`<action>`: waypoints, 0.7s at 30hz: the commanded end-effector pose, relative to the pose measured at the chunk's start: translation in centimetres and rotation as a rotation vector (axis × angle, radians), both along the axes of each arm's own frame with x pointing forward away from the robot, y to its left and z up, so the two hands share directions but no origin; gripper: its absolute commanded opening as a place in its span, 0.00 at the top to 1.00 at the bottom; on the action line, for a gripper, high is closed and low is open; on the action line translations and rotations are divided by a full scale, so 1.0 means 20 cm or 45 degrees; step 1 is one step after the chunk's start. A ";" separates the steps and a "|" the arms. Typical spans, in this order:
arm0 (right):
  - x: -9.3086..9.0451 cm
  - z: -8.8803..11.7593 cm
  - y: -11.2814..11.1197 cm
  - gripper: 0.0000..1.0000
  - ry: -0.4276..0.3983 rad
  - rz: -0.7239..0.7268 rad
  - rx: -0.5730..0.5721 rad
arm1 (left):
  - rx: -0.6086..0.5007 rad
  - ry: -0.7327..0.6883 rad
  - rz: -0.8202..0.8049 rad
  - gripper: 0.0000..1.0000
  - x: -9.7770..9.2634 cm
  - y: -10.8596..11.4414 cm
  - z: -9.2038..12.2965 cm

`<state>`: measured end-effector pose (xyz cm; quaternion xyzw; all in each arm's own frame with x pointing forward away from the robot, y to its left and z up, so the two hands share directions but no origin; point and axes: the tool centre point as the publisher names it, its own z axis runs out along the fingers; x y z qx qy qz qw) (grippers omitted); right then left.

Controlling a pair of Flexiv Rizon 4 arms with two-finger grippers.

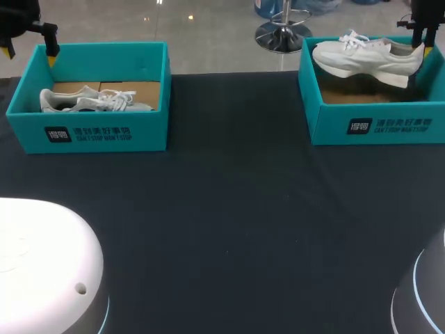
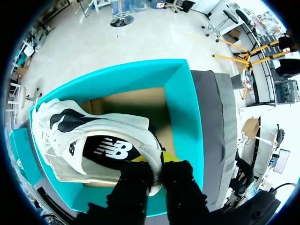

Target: Take the shoe out of the shoebox, open the shoe tongue, remove and reinsert the insole, then place the shoe into the shoebox

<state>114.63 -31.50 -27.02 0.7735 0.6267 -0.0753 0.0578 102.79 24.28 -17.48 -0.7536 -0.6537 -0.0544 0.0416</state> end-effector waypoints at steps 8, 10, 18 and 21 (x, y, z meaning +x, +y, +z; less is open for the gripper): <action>-0.21 0.55 0.05 1.00 -0.194 0.040 -0.109 | 0.001 -0.003 -0.001 0.00 -0.01 0.00 0.00; -0.22 0.63 0.06 1.00 -0.203 0.053 -0.128 | 0.001 -0.003 -0.001 0.00 -0.01 0.00 0.00; -0.22 0.87 0.09 1.00 -0.186 0.130 -0.135 | 0.001 -0.003 -0.001 0.00 -0.01 0.00 0.00; -0.22 0.92 0.12 1.00 -0.174 0.180 -0.138 | 0.001 -0.003 -0.001 0.00 -0.01 0.00 0.00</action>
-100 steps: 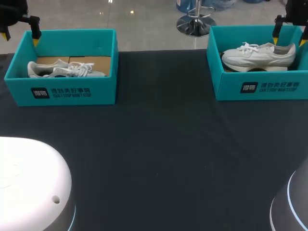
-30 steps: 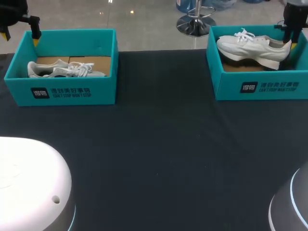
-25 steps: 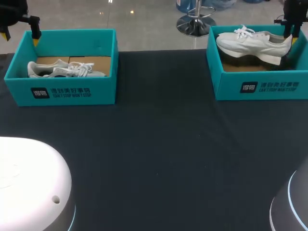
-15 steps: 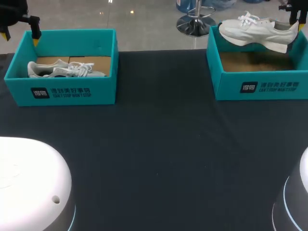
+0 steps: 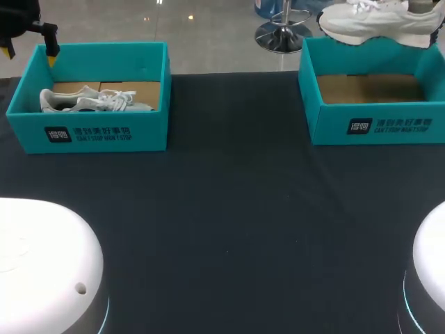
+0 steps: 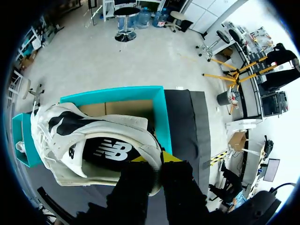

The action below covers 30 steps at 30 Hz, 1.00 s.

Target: Take the shoe out of the shoebox, open the shoe tongue, remove and reinsert the insole, then place the shoe into the shoebox

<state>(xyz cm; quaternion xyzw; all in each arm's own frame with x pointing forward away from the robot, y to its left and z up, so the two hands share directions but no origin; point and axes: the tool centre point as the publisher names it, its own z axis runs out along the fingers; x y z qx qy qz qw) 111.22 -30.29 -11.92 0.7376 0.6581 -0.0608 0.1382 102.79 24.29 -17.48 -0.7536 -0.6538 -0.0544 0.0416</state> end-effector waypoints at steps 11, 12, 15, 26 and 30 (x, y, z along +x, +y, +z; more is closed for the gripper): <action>-0.04 0.17 0.11 1.00 0.010 0.081 -0.016 | 0.001 -0.003 -0.001 0.00 -0.01 0.00 0.00; -0.04 0.17 0.11 1.00 0.010 0.081 -0.016 | 0.001 -0.003 -0.001 0.00 -0.01 0.00 0.00; -0.04 0.17 0.11 1.00 0.010 0.081 -0.016 | 0.001 -0.003 -0.001 0.00 -0.01 0.00 0.00; -0.08 0.17 0.14 1.00 0.010 0.065 -0.030 | 0.001 -0.003 -0.001 0.00 -0.01 0.00 0.00; -0.24 0.17 0.25 1.00 0.004 0.057 -0.067 | 0.001 -0.003 -0.001 0.00 -0.01 0.00 0.00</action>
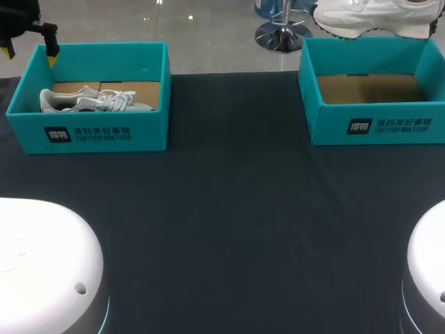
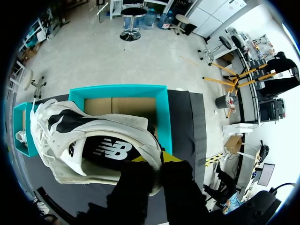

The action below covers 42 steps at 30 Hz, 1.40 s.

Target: Take the shoe out of the shoebox, open the shoe tongue, remove and reinsert the insole, then place the shoe into the shoebox

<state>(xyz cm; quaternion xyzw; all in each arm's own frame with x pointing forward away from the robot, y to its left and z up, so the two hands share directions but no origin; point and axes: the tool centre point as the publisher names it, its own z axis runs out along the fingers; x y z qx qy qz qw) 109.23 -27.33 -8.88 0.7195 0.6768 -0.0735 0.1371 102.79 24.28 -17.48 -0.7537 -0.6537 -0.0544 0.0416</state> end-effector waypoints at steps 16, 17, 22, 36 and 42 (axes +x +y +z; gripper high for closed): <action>-0.93 -0.08 0.69 1.00 -0.055 0.054 -0.064 | 0.001 -0.003 -0.001 0.00 -0.01 0.00 0.00; -0.97 -0.09 0.73 1.00 -0.056 0.052 -0.057 | 0.001 -0.003 -0.001 0.00 -0.01 0.00 0.00; -1.15 -0.15 0.88 1.00 -0.010 0.065 -0.024 | 0.001 -0.003 -0.001 0.00 -0.01 0.00 0.00; -1.27 -0.22 0.95 1.00 0.057 0.049 -0.015 | 0.001 -0.003 -0.001 0.00 -0.01 0.00 0.00; -1.27 -0.22 0.95 1.00 0.057 0.049 -0.015 | 0.001 -0.003 -0.001 0.00 -0.01 0.00 0.00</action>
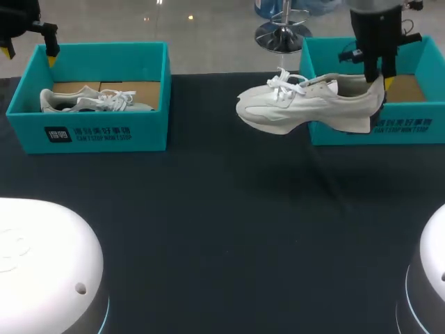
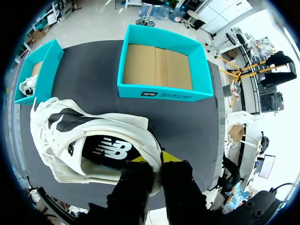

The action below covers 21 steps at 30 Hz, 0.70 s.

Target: Take the shoe out of the shoebox, open the shoe tongue, remove and reinsert the insole, then place the shoe into the shoebox

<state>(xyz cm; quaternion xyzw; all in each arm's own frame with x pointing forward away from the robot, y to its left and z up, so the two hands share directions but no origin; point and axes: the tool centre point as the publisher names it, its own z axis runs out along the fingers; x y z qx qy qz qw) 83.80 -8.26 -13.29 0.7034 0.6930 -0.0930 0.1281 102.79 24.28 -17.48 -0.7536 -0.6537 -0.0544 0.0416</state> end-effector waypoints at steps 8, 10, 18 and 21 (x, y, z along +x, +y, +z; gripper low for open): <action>-0.04 -0.02 0.03 1.00 -0.018 -0.020 0.014 | 0.001 -0.003 -0.001 0.00 -0.01 0.00 0.00; -0.09 -0.04 0.09 1.00 -0.014 -0.022 0.004 | 0.001 -0.003 -0.001 0.00 -0.01 0.00 0.00; -0.34 -0.14 0.32 1.00 0.000 0.014 -0.001 | 0.001 -0.003 -0.001 0.00 -0.01 0.00 0.00; -0.41 -0.18 0.39 1.00 0.017 0.038 0.016 | 0.001 -0.003 -0.001 0.00 -0.01 0.00 0.00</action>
